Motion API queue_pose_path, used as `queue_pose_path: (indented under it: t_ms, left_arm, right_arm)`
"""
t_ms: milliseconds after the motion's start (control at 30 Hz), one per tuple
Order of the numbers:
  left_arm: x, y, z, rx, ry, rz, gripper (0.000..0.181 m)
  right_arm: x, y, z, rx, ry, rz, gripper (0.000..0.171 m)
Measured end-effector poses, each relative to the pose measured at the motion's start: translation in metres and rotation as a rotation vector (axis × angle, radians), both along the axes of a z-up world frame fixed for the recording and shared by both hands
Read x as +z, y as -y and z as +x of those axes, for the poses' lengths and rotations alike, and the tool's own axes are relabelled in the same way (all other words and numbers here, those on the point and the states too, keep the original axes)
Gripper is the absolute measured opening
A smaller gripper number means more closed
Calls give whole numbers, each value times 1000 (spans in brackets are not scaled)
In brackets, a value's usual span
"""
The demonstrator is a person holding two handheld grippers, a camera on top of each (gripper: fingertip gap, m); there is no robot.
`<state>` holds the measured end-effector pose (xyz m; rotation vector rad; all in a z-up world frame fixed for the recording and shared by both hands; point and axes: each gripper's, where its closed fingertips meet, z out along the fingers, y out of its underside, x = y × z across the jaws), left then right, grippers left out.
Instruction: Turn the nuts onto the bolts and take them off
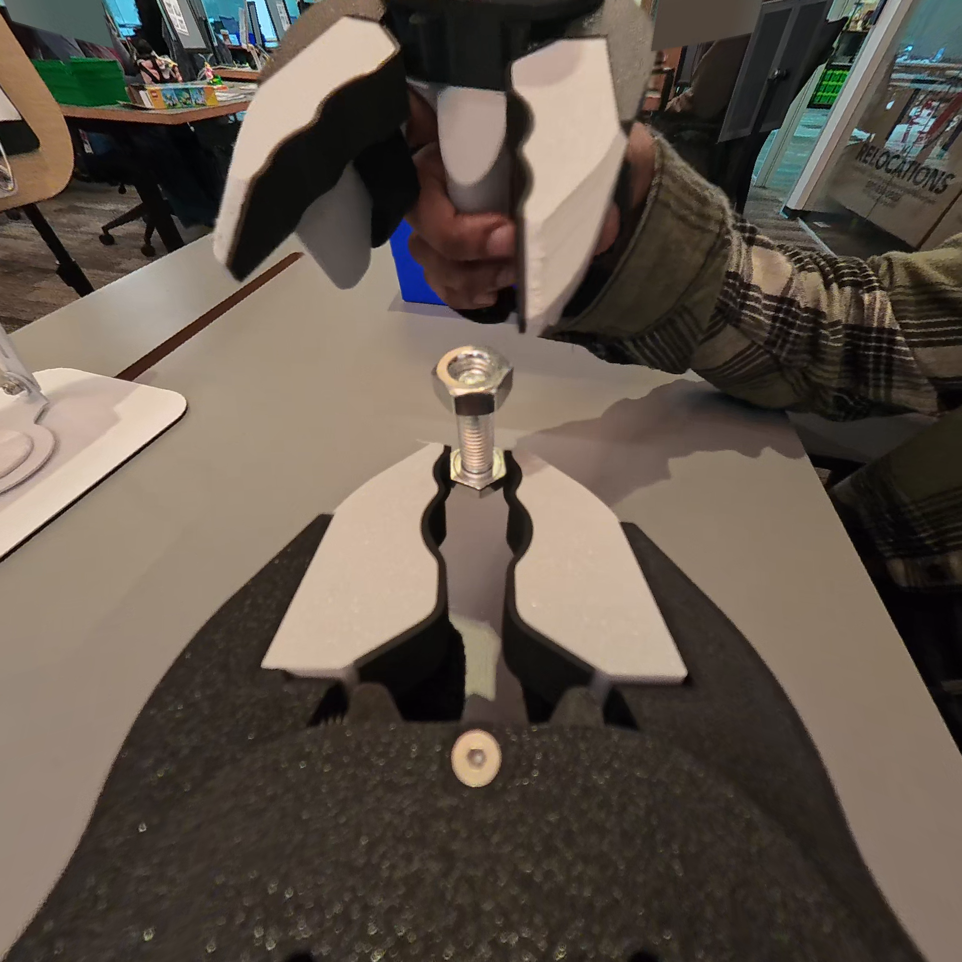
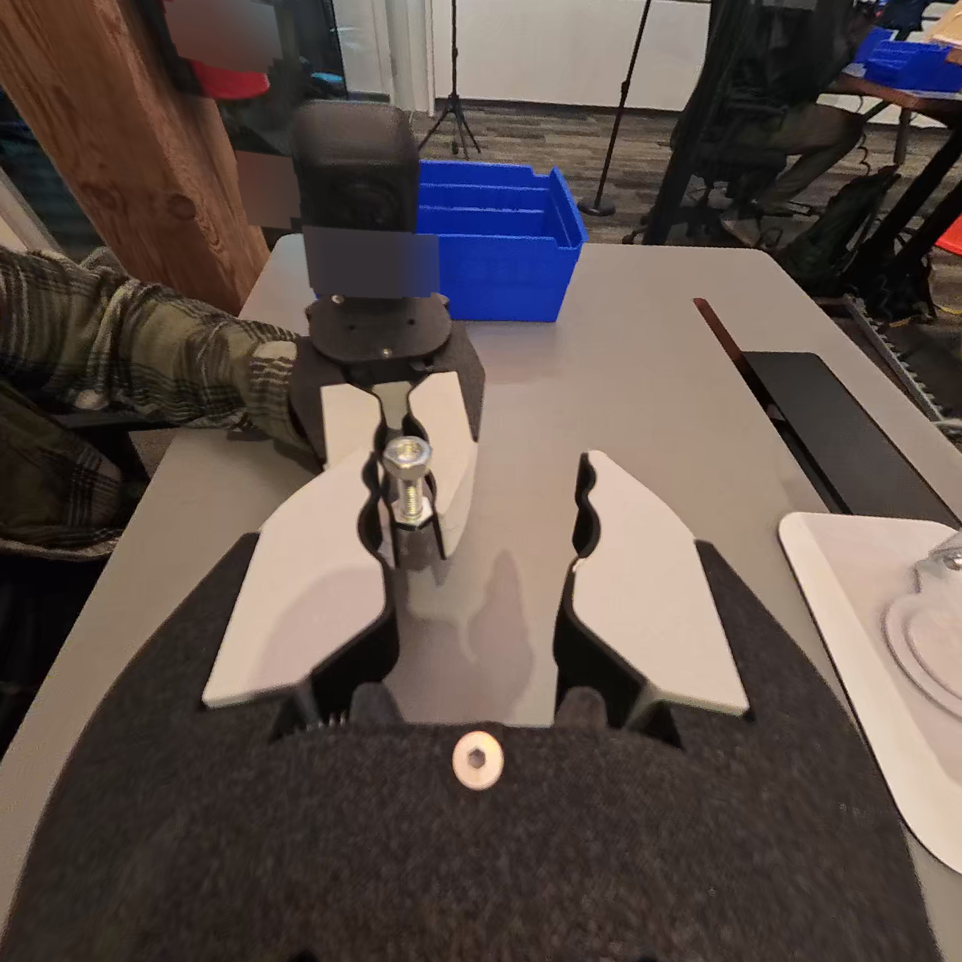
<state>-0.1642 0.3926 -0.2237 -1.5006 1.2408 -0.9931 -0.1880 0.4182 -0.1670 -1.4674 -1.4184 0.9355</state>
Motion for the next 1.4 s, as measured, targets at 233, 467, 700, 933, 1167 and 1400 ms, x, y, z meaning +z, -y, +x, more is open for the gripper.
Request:
queue_pose_path:
  t_ms: [233,467,700,933,1167,1400]
  left_arm:
    - [-2,-2,-1,16,-12,4,19]
    - [-1,1,0,-2,-16,13,19]
    - [1,22,7,-128,-10,40,18]
    - [-8,48,14,-286,-43,4,19]
    - [-3,44,12,-268,-11,0,18]
    - [-5,31,10,-195,-22,-8,18]
  right_arm:
    - [-14,22,-18,52,110,-6,48]
    - [-19,30,-14,114,145,-23,19]
    - [-16,55,-6,342,84,82,19]
    - [-24,69,1,473,93,127,21]
    - [-24,39,8,314,109,70,33]
    - [-14,45,5,308,78,3,43]
